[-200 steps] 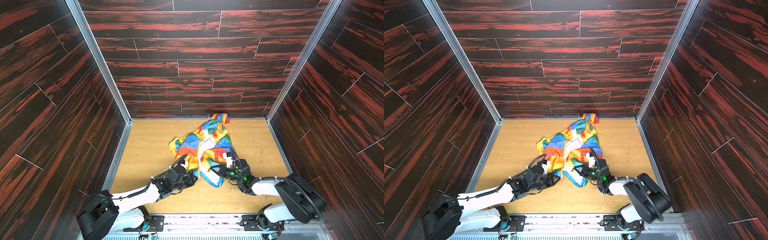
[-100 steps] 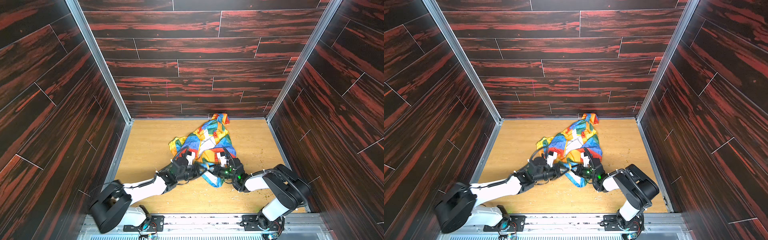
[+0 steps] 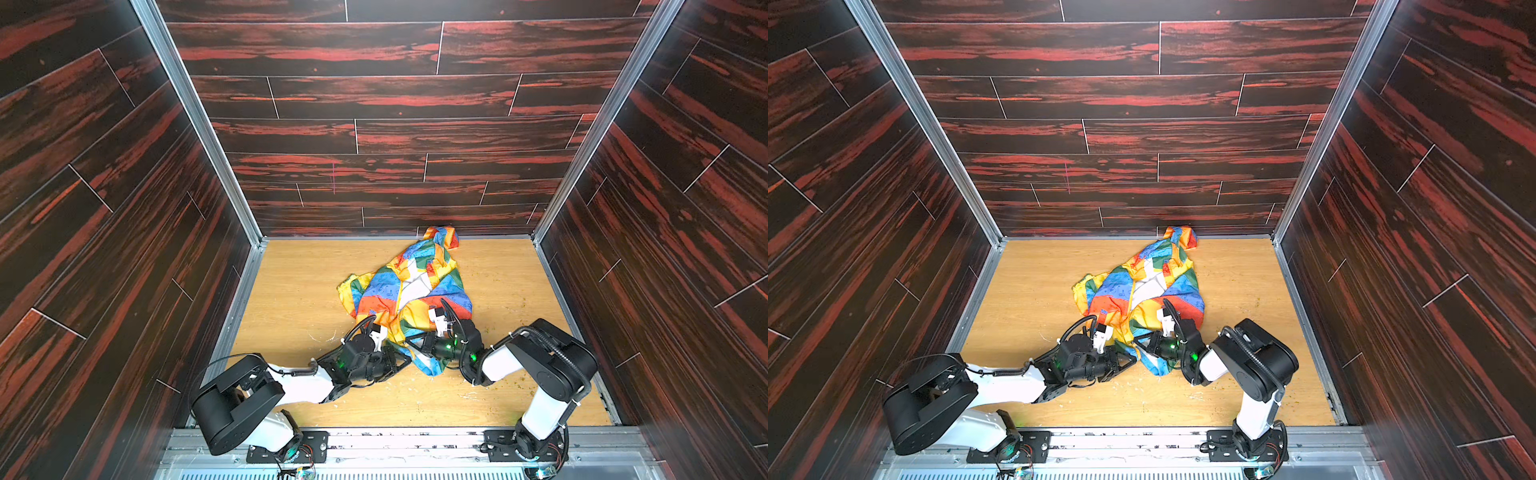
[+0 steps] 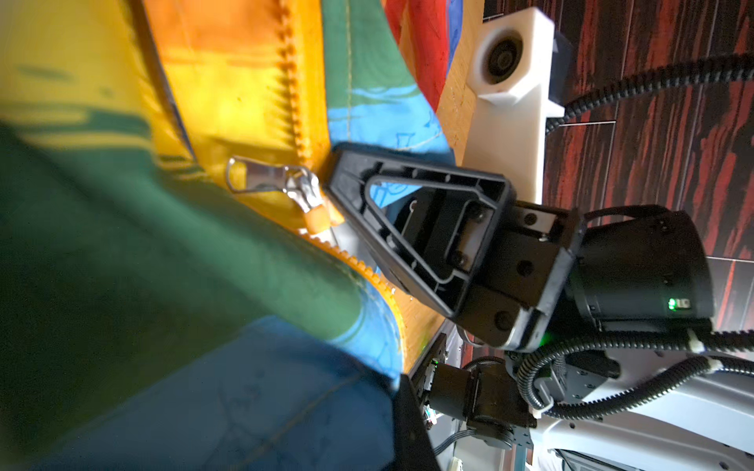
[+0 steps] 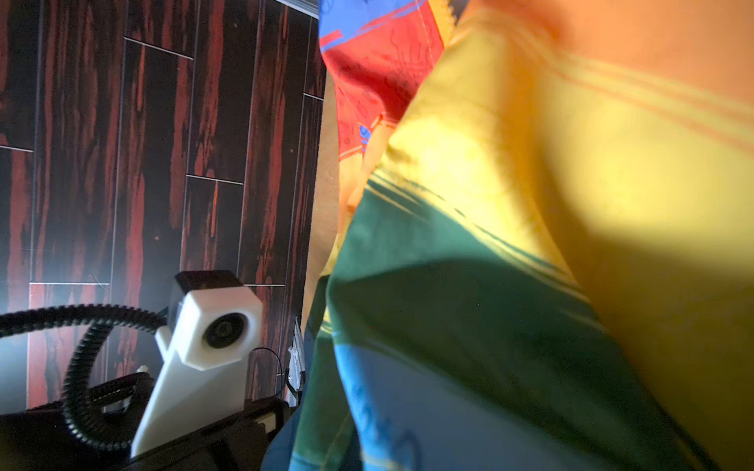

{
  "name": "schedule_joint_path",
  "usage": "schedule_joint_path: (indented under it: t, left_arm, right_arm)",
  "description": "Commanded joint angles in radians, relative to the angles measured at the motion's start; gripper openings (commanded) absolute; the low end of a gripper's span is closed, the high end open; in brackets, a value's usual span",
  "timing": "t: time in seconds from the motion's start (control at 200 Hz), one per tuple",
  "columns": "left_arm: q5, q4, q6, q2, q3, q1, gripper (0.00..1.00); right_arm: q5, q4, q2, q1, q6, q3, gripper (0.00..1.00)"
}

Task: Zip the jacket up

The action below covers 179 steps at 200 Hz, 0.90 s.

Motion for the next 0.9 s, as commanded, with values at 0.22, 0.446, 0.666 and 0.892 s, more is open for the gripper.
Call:
schedule_joint_path:
  t: [0.22,0.446,0.666,0.892]
  left_arm:
    - [-0.072,0.009,-0.015,-0.042,-0.103,0.002,0.0]
    - [-0.165,-0.188,0.008,-0.184,-0.141,0.002,0.0]
    - [-0.213,-0.238,0.018,-0.225,-0.148,0.002,0.07]
    - [-0.233,-0.121,-0.016,-0.129,-0.163,0.002,0.08]
  right_arm:
    - [0.046,-0.045,0.033,0.031,0.0,0.016,0.0]
    - [0.094,-0.11,0.034,0.072,-0.022,0.045,0.0]
    - [0.092,-0.075,0.072,0.086,0.0,0.05,0.0]
    - [0.095,-0.098,0.078,0.1,-0.002,0.064,0.0]
